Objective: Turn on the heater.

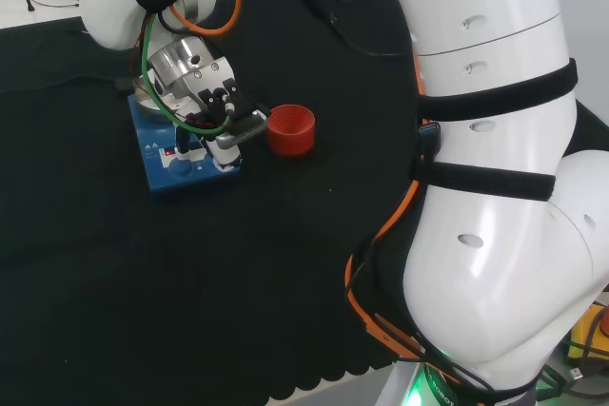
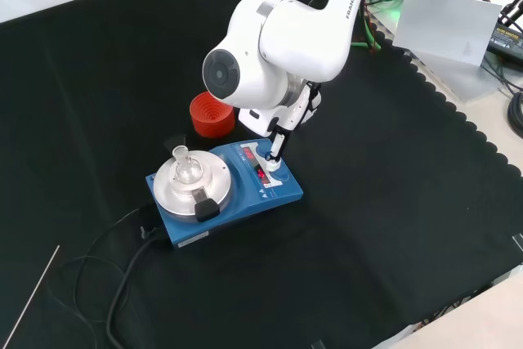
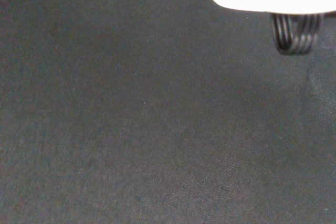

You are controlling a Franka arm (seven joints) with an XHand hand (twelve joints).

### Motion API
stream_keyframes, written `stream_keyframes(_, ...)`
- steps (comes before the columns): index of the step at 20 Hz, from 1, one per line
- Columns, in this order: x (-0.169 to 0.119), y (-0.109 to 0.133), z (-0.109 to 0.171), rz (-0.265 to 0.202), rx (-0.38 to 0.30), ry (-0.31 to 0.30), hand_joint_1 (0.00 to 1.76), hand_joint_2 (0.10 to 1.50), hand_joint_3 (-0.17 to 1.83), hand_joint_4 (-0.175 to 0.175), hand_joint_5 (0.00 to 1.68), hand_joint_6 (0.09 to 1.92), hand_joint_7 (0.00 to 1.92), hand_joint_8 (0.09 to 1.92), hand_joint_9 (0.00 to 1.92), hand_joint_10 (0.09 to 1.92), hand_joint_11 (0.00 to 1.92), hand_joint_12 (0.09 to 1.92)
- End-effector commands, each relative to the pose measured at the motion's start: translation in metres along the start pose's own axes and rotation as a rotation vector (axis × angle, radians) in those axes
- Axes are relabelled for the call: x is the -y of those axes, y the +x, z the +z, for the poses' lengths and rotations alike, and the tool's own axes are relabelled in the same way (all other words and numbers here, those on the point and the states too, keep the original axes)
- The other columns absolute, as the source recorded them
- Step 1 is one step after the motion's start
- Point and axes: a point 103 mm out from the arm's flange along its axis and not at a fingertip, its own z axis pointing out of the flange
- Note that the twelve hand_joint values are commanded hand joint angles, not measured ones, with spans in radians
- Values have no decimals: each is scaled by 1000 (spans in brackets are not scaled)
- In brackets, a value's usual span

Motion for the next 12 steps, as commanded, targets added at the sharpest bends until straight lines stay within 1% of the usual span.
stream_keyframes(1, 10, -3, -7, -5, -7, -31, 1649, 425, 1436, -38, 372, 112, 1822, 1902, 1920, 1577, 1804, 1529)
stream_keyframes(6, 30, -2, -33, -7, -10, -80, 1649, 425, 1436, -38, 375, 110, 1823, 1902, 1920, 1576, 1804, 1528)
stream_keyframes(12, 46, -5, -46, -11, -25, -114, 1648, 425, 1436, -38, 381, 109, 1823, 1901, 1920, 1575, 1803, 1528)
